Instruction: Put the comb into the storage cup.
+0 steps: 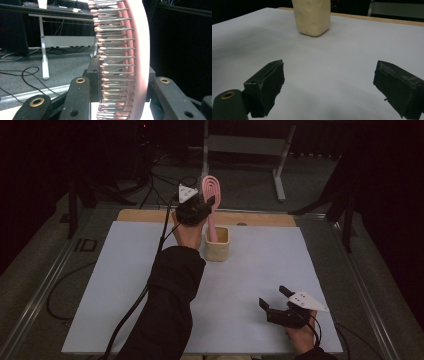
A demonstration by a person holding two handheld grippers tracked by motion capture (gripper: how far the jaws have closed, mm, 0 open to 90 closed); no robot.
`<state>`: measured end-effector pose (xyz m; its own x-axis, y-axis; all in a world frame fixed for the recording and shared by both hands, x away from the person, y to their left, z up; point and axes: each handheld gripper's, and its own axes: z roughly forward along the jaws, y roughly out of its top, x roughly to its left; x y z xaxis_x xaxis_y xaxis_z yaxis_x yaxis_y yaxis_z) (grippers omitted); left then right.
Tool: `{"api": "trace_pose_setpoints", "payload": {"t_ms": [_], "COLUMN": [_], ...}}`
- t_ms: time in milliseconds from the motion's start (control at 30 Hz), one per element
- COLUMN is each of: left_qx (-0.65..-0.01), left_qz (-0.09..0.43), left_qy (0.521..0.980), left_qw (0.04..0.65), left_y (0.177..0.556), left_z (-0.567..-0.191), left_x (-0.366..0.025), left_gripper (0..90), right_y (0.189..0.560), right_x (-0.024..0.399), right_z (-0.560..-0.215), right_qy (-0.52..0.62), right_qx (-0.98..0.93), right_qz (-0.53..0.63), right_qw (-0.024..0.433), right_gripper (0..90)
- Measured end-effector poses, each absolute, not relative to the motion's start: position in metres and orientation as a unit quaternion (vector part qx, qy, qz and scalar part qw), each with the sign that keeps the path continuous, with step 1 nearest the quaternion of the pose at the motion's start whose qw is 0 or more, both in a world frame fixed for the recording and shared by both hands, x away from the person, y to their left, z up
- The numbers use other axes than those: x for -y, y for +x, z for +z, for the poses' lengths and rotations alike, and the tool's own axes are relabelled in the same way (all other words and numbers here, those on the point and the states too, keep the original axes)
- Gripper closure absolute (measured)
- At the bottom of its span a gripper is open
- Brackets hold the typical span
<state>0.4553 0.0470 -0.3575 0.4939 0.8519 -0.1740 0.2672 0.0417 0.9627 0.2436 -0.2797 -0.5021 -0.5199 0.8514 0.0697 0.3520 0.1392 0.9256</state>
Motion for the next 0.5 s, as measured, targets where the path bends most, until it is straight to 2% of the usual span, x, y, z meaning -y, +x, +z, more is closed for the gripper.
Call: {"api": "trace_pose_setpoints", "payload": {"t_ms": [500], "left_qx": [-0.441], "left_qz": [0.246], "left_qy": [0.641], "left_qw": [0.577], "left_y": [0.4532], "left_z": [-0.3673], "left_x": [-0.0417], "left_gripper": [64.8], "right_y": [0.2441], "right_x": [0.2786], "right_z": [-0.5027], "right_qy": [0.422], "right_qx": [-0.714], "right_qz": [0.499], "right_qw": [0.249], "right_gripper": [9.3]}}
